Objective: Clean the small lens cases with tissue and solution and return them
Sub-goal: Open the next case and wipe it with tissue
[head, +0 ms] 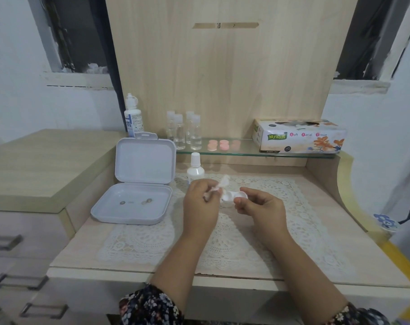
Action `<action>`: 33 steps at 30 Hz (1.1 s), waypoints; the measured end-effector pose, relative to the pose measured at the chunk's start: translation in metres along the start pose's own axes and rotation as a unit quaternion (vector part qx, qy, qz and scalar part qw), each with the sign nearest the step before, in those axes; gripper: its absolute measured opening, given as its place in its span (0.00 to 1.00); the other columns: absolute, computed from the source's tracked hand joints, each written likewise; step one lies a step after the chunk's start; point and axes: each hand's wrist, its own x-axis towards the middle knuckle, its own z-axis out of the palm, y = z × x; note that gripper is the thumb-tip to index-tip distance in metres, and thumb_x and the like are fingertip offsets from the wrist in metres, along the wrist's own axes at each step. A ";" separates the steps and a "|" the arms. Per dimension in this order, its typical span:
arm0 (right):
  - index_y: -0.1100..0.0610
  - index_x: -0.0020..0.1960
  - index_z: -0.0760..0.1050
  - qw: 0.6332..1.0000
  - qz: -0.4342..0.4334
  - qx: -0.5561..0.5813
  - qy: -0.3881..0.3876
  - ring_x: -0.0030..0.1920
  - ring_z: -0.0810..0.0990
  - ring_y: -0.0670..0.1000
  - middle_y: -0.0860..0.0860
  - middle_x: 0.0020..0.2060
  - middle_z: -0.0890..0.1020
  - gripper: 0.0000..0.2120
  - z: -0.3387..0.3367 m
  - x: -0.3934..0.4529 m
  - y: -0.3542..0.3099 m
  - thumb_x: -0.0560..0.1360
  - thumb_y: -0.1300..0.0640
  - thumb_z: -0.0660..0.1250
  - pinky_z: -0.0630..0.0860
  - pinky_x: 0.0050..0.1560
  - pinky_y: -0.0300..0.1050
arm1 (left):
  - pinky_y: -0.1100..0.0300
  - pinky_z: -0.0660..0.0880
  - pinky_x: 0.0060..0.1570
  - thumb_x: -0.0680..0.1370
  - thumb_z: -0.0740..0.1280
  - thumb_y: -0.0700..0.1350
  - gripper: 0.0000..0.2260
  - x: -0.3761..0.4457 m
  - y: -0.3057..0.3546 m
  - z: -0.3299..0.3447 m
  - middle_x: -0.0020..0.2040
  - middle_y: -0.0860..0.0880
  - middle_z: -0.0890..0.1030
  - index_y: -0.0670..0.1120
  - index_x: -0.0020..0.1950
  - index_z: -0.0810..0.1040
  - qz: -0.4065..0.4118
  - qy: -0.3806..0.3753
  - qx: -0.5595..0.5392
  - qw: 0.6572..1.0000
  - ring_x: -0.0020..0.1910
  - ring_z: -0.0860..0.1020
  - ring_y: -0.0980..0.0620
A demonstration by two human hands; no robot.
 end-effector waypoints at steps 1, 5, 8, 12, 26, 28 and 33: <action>0.56 0.51 0.81 1.000 0.000 0.009 0.003 0.35 0.84 0.47 0.53 0.35 0.85 0.12 0.000 0.000 0.000 0.70 0.66 0.74 0.79 0.39 0.34 | 0.76 0.66 0.43 0.76 0.67 0.38 0.04 -0.002 -0.001 0.002 0.47 0.56 0.76 0.45 0.44 0.80 0.017 -0.031 0.014 0.999 0.46 0.73 0.67; 0.60 0.52 0.81 0.998 0.015 0.056 0.006 0.33 0.83 0.47 0.54 0.35 0.85 0.10 -0.002 0.002 -0.001 0.71 0.68 0.72 0.79 0.38 0.35 | 0.63 0.71 0.51 0.78 0.65 0.41 0.08 -0.006 -0.010 0.011 0.50 0.53 0.75 0.40 0.52 0.82 0.088 -0.078 0.117 0.986 0.50 0.74 0.55; 0.63 0.52 0.81 0.998 0.018 0.053 0.002 0.33 0.83 0.49 0.58 0.36 0.85 0.10 -0.004 0.003 0.000 0.72 0.68 0.72 0.80 0.38 0.37 | 0.62 0.69 0.48 0.77 0.67 0.43 0.07 -0.004 -0.013 0.012 0.45 0.54 0.71 0.42 0.52 0.81 0.085 -0.114 0.150 0.978 0.47 0.73 0.53; 0.61 0.51 0.81 0.999 0.016 0.048 -0.009 0.32 0.83 0.48 0.55 0.35 0.85 0.09 -0.004 0.004 0.001 0.72 0.68 0.72 0.80 0.38 0.37 | 0.68 0.67 0.39 0.76 0.70 0.42 0.03 -0.004 -0.013 0.011 0.41 0.56 0.69 0.44 0.47 0.79 0.061 -0.141 0.126 0.980 0.40 0.71 0.60; 0.60 0.52 0.81 0.998 0.009 0.059 0.004 0.33 0.83 0.48 0.55 0.35 0.85 0.09 -0.003 0.005 0.002 0.72 0.68 0.72 0.80 0.37 0.36 | 0.56 0.69 0.38 0.76 0.69 0.41 0.09 0.006 -0.008 0.001 0.34 0.44 0.74 0.38 0.39 0.75 -0.141 -0.036 -0.120 0.982 0.35 0.71 0.51; 0.59 0.53 0.81 0.999 0.010 0.048 0.004 0.33 0.83 0.48 0.53 0.36 0.85 0.10 -0.003 0.006 0.004 0.72 0.67 0.71 0.79 0.38 0.36 | 0.57 0.69 0.41 0.76 0.69 0.42 0.07 0.007 -0.010 0.000 0.38 0.42 0.76 0.40 0.42 0.77 -0.097 0.000 -0.077 0.992 0.37 0.72 0.53; 0.56 0.53 0.81 1.000 0.001 0.017 -0.019 0.37 0.83 0.48 0.53 0.39 0.86 0.08 -0.003 0.005 0.006 0.74 0.64 0.71 0.79 0.40 0.37 | 0.67 0.70 0.41 0.80 0.63 0.48 0.13 -0.003 -0.002 0.003 0.41 0.47 0.77 0.40 0.43 0.80 -0.021 -0.052 -0.026 0.998 0.39 0.75 0.58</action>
